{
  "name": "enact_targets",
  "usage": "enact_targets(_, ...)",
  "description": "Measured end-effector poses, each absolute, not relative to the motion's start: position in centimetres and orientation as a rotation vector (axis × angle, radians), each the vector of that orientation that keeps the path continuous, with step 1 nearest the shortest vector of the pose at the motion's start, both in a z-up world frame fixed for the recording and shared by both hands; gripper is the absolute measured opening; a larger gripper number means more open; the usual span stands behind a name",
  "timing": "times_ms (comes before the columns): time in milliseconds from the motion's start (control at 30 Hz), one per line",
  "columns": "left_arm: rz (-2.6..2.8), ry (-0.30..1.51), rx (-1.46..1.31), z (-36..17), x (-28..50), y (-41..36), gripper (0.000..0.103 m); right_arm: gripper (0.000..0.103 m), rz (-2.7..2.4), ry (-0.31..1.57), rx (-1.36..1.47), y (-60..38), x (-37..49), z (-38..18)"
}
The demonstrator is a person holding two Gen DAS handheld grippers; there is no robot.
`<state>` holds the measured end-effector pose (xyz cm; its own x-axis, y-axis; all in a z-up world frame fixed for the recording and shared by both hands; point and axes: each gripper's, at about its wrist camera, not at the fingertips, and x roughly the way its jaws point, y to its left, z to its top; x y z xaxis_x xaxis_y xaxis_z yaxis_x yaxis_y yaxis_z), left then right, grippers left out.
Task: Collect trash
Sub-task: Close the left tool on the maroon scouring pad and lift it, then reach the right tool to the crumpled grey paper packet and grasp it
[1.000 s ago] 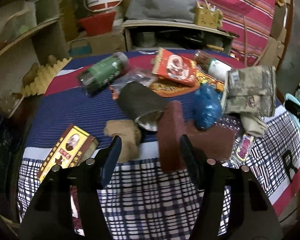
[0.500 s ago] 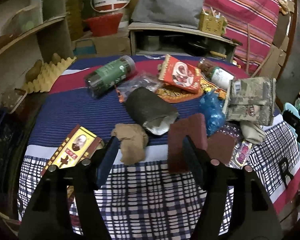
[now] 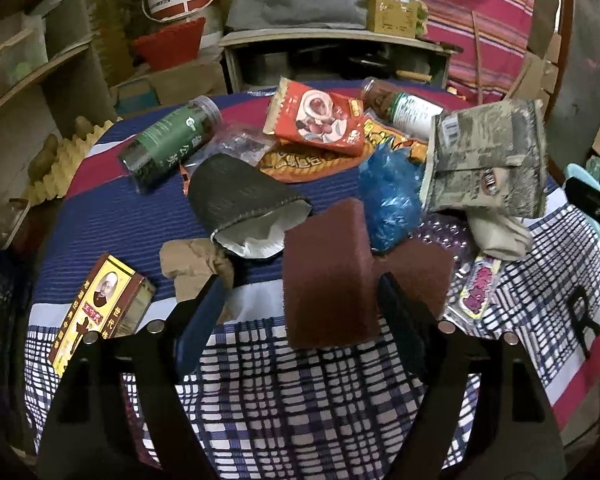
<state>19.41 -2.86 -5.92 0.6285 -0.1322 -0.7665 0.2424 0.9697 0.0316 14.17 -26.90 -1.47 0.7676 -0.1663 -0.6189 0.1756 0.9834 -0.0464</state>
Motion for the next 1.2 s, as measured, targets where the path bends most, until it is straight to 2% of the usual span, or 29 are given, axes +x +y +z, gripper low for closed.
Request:
enact_targets(267,-0.18,0.88,0.171,-6.8,19.9,-3.1,0.075,0.099,-0.178,0.684,0.016,-26.6,14.4,-1.8)
enact_targets(367,-0.194,0.866,0.169,-6.4,19.6,-3.1,0.057,0.099,-0.181,0.688,0.004,-26.3,14.4,-2.0)
enact_targets(433,-0.207,0.872,0.167,-6.4,19.5,-3.1,0.039,0.099,-0.182,0.69,-0.003,-26.1,14.4,-2.1)
enact_targets(467,-0.212,0.881,0.172,-6.6,19.5,-3.1,0.035,0.099,-0.183,0.691,-0.006,-26.0,14.5,-2.1)
enact_targets(533,-0.219,0.9,0.192,-7.1,19.6,-3.4,0.019,0.099,-0.182,0.691,-0.007,-26.0,14.5,-2.2)
enact_targets(700,-0.202,0.882,0.196,-7.0,19.6,-3.4,0.014,0.099,-0.179,0.694,-0.017,-25.7,14.5,-2.3)
enact_targets(1200,-0.125,0.676,0.059,-0.7,17.4,1.4,0.013,0.099,-0.17,0.631,0.014,-26.4,13.4,-0.6)
